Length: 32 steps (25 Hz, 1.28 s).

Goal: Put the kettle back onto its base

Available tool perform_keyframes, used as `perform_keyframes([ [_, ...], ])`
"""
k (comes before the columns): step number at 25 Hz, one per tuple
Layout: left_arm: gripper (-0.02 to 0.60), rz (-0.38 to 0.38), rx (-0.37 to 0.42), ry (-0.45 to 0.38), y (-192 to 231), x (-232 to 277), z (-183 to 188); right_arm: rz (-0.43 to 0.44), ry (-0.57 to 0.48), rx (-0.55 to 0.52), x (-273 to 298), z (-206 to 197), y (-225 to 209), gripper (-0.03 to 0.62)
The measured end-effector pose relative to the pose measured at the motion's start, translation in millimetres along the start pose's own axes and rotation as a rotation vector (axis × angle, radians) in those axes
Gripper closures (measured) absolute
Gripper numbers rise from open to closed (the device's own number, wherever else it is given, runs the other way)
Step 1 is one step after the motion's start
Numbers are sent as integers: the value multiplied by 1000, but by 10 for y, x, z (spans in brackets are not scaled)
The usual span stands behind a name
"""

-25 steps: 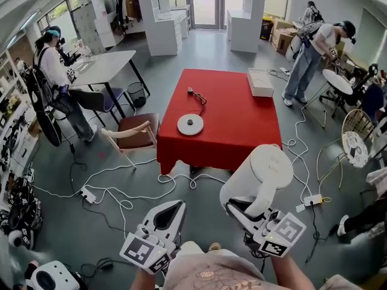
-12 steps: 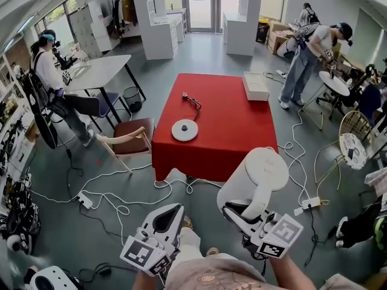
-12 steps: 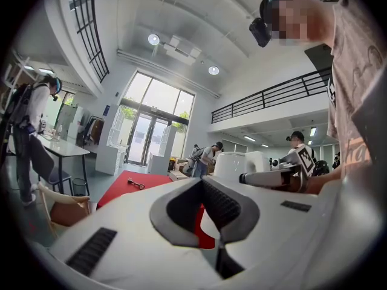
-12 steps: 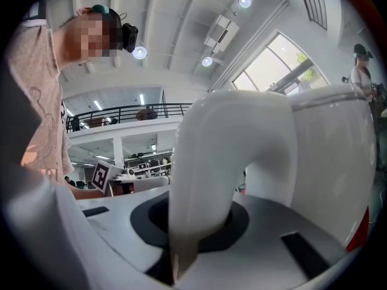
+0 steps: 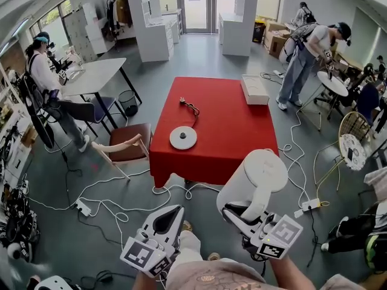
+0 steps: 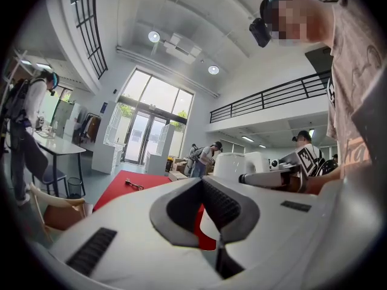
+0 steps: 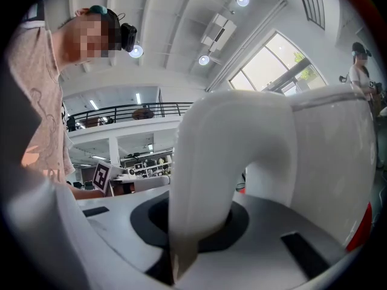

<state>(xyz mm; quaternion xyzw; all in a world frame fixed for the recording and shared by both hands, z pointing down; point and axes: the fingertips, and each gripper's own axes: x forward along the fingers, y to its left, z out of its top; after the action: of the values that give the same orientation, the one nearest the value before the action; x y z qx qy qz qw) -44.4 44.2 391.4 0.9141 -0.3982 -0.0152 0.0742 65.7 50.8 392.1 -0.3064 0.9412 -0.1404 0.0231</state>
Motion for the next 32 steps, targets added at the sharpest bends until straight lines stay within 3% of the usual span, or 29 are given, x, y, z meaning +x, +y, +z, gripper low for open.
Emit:
perform_keyframes([
  [10, 583, -20, -1, 10, 665, 434, 139, -13, -5, 14, 540, 130, -413, 530],
  [23, 583, -121, -2, 29, 1507, 750, 335, -60, -40, 17, 1368, 401, -772, 530],
  [32, 583, -193, -9, 41, 1672, 1033, 319, -129, -37, 13, 1520, 450, -950, 530],
])
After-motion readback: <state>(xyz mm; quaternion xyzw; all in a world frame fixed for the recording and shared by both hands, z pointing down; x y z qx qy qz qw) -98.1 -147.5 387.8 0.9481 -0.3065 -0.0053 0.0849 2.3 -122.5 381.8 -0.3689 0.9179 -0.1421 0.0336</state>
